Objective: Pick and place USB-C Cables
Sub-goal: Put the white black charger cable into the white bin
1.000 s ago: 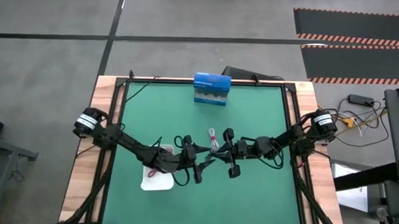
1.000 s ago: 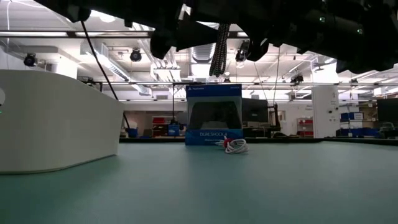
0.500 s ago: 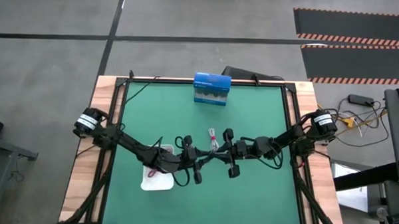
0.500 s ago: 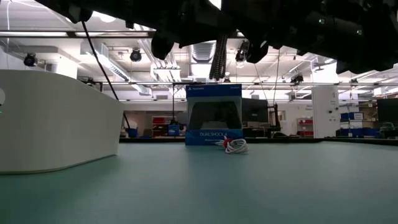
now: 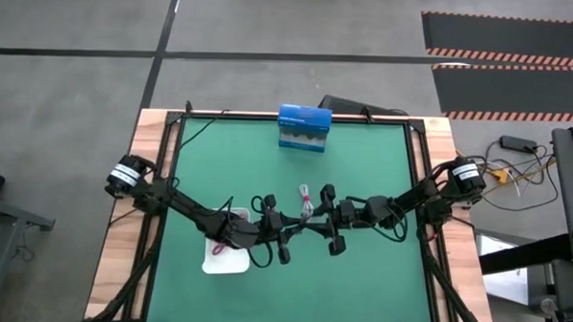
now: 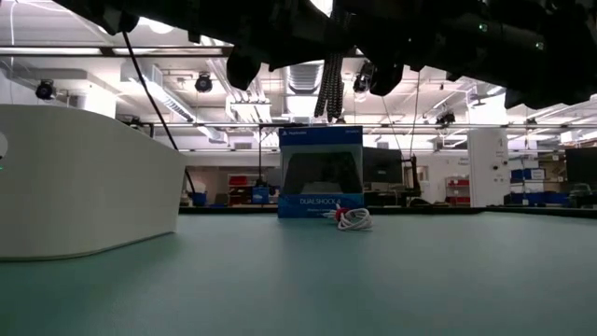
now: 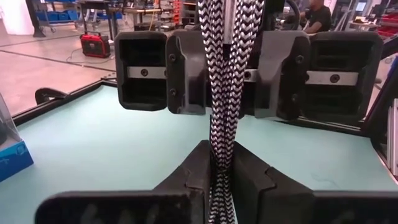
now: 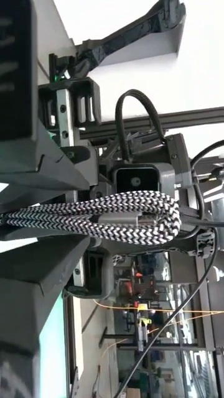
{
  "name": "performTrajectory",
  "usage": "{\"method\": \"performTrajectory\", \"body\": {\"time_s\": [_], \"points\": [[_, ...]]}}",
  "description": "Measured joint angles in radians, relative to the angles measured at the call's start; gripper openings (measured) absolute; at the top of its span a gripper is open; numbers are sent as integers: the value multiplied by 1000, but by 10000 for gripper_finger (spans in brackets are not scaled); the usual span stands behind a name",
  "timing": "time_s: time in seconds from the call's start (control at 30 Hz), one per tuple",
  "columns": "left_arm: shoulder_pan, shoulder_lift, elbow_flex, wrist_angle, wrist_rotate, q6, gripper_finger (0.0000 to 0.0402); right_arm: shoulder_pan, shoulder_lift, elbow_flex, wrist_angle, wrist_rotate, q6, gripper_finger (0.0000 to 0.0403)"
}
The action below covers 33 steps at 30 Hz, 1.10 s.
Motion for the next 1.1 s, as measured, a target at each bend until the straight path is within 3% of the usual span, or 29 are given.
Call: {"method": "performTrajectory", "body": {"time_s": [0.23,0.7,0.9,1.1], "points": [[-6,-26,3,-94,-1,-35,23,0,-58,0,-94,0,23,151],[-29,-229,140,-904,7,-497,23,0,-354,0,-587,1,22,144],[-30,-269,256,-1303,188,-813,24,0,-470,0,-800,1,23,134],[-33,-262,382,-1655,401,-1040,24,0,-524,-1,-907,1,39,128]]}}
